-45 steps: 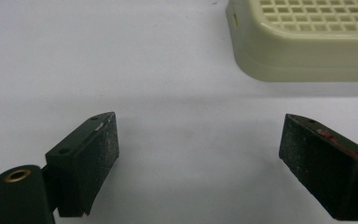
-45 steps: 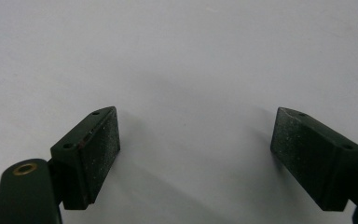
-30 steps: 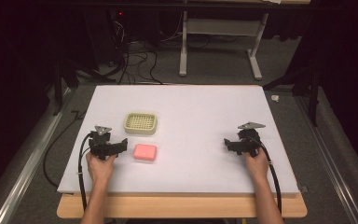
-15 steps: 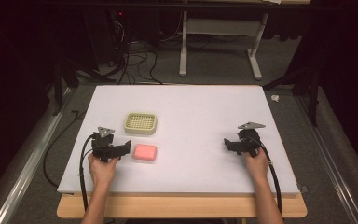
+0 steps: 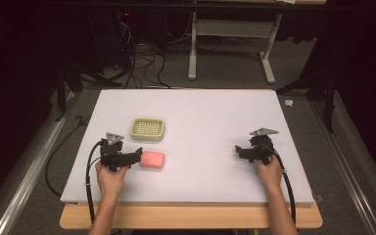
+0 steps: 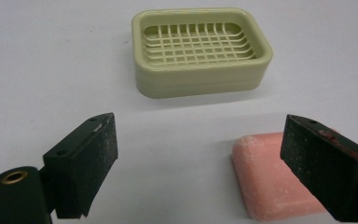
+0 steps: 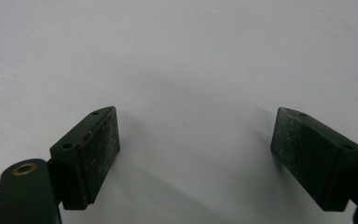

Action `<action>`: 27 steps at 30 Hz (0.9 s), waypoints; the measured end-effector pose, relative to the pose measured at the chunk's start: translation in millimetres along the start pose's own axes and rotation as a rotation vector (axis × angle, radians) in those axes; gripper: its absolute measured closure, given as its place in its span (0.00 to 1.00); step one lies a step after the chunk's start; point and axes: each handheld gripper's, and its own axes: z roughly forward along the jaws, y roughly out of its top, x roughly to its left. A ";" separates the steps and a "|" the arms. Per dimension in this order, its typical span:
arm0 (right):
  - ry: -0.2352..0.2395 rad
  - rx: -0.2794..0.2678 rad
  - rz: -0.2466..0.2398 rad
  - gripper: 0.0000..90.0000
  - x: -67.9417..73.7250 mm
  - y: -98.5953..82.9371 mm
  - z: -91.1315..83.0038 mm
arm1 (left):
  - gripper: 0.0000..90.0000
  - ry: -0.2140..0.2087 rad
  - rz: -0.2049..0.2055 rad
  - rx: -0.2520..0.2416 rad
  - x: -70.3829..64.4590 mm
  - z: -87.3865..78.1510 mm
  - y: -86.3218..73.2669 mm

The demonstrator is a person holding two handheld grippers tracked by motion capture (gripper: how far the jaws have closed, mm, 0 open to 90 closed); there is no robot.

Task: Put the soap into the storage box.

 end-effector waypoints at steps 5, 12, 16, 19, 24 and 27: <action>0.000 0.000 0.000 0.18 0.0 0.0 0.0 | 0.12 -0.025 0.013 0.007 -8.4 -0.5 -0.9; 0.000 0.000 0.000 0.18 0.0 0.0 0.0 | 0.11 -0.048 0.032 0.021 -22.1 3.0 -3.1; 0.000 0.001 0.002 0.18 0.1 0.0 0.0 | 0.10 -0.056 0.058 0.034 -30.8 4.2 -5.0; 0.000 0.000 0.000 0.18 0.0 0.0 0.0 | 0.09 -0.061 0.074 0.046 -38.1 5.4 -5.6; 0.000 0.002 0.000 0.18 -0.1 0.0 -0.1 | 0.08 -0.065 0.089 0.053 -47.5 8.6 -5.8; 0.000 0.002 0.000 0.18 0.0 0.1 -0.1 | 0.07 -0.060 0.086 0.064 -51.5 12.8 -6.4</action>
